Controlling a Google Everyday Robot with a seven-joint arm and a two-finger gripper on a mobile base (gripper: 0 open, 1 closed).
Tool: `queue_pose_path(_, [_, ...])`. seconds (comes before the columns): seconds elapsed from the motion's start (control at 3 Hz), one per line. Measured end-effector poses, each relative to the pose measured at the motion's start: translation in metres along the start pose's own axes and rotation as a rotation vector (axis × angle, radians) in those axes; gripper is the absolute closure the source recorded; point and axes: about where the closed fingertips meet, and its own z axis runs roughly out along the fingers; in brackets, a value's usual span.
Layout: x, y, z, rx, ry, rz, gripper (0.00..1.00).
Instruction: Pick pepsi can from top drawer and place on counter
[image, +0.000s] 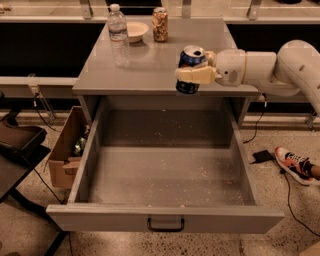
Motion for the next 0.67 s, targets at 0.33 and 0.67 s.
queue_pose_path(0.33, [-0.003,-0.054,0.037,0.018,0.031,0.050,1.00])
queue_pose_path(0.67, [-0.022,-0.110,0.049,0.127,0.057,0.003,1.00])
